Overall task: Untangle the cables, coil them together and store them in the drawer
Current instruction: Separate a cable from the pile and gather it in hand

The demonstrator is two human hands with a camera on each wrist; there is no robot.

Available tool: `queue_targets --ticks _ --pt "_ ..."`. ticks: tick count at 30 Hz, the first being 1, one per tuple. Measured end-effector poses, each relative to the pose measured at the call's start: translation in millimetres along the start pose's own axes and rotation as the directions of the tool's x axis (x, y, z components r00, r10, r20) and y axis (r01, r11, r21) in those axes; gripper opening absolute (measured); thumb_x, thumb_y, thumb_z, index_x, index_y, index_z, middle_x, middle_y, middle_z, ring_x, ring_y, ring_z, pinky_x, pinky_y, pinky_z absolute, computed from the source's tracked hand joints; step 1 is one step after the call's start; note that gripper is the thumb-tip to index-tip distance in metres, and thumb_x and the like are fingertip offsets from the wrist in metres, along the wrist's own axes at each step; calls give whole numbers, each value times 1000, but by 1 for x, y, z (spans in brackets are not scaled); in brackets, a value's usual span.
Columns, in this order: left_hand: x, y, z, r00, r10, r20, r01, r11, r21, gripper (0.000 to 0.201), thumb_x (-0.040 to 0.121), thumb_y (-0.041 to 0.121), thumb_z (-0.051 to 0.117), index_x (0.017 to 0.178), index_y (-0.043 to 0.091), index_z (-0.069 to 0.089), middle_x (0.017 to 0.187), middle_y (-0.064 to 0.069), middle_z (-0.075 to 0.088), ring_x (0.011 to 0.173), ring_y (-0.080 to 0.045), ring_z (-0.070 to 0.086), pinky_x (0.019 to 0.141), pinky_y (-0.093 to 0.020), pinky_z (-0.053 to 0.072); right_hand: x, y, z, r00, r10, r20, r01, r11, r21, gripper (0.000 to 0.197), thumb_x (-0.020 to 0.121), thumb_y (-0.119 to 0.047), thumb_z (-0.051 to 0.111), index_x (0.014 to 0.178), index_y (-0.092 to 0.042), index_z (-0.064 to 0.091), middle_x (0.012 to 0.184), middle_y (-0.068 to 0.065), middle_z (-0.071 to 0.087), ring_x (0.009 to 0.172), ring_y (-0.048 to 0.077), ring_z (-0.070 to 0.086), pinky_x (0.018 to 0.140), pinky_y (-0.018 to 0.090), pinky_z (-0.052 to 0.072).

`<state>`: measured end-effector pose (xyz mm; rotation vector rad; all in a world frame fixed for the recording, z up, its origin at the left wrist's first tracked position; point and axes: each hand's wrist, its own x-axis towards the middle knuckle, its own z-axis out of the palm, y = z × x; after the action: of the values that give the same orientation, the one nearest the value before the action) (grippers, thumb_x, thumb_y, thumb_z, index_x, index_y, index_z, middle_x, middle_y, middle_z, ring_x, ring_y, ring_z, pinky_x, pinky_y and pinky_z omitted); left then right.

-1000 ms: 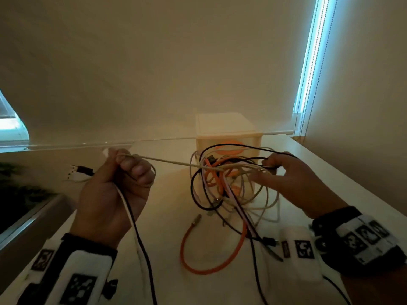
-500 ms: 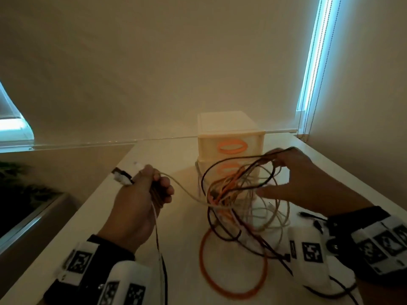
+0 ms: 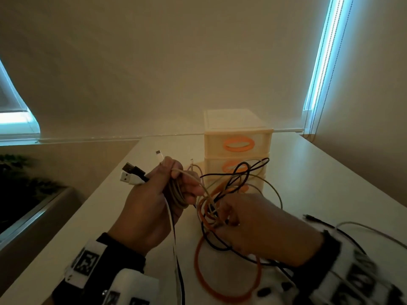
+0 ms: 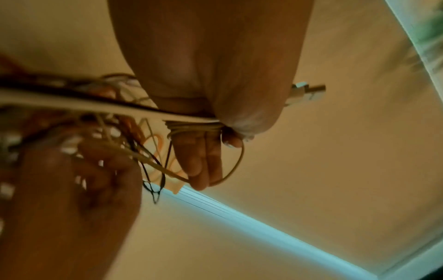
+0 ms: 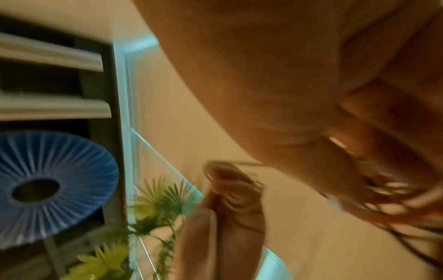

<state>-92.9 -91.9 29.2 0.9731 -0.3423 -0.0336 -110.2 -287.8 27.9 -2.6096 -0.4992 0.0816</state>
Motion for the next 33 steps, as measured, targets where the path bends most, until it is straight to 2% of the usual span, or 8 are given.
queue_targets --ticks 5,10,16,21,25,28,30,33 --pt "-1 5 -1 999 -16 34 19 994 -104 44 104 35 35 68 15 50 71 -9 60 59 -20 62 52 -24 50 24 8 23 955 26 -295 53 965 258 18 97 -32 62 79 -33 57 74 -9 65 57 6 65 52 23 56" --pt "5 7 -8 1000 -7 -25 2 984 -177 41 101 37 40 68 17 52 73 -5 60 64 -18 64 57 -22 53 31 19 25 856 -51 -514 153 975 159 16 98 -27 57 84 -35 52 65 -12 59 62 6 60 55 21 52" --pt "16 6 -24 971 18 -237 -87 955 -283 44 107 36 37 70 15 50 70 -3 58 76 -19 70 63 -24 58 34 32 16 870 36 -493 138 940 312 18 94 -16 56 80 -16 68 69 -2 66 63 9 63 59 21 52" --pt "25 -1 -39 927 -45 -371 -82 944 -319 43 107 38 37 73 14 50 72 -5 66 82 -20 75 63 -26 60 36 38 8 964 116 -238 164 442 882 22 97 -3 54 77 6 58 80 31 62 81 35 67 91 52 58" --pt "27 -5 -40 915 -65 -399 -75 943 -325 43 108 37 37 74 14 51 73 -5 68 76 -19 75 60 -25 59 35 41 -1 933 120 -340 298 272 915 24 97 -19 55 79 -8 66 56 1 33 50 15 31 46 28 36" --pt "27 -3 -41 920 -66 -387 -77 937 -342 44 108 36 37 73 15 51 71 -4 65 73 -19 74 60 -25 59 30 45 -8 948 14 -318 308 219 926 24 97 -22 55 83 -8 69 59 4 25 47 14 19 44 27 16" --pt "28 1 -44 918 -58 -392 -99 924 -369 48 108 37 36 69 14 53 69 -3 63 73 -18 73 61 -25 59 26 52 -13 977 -110 -180 209 373 904 27 94 -28 61 80 -4 63 58 9 34 44 14 31 44 26 26" --pt "28 9 -50 902 -53 -428 -135 908 -397 55 109 38 34 63 14 55 68 -2 63 75 -18 73 61 -23 59 26 57 -11 992 -127 -18 119 860 497 40 99 -39 59 78 -6 65 63 11 65 54 21 60 61 31 52"
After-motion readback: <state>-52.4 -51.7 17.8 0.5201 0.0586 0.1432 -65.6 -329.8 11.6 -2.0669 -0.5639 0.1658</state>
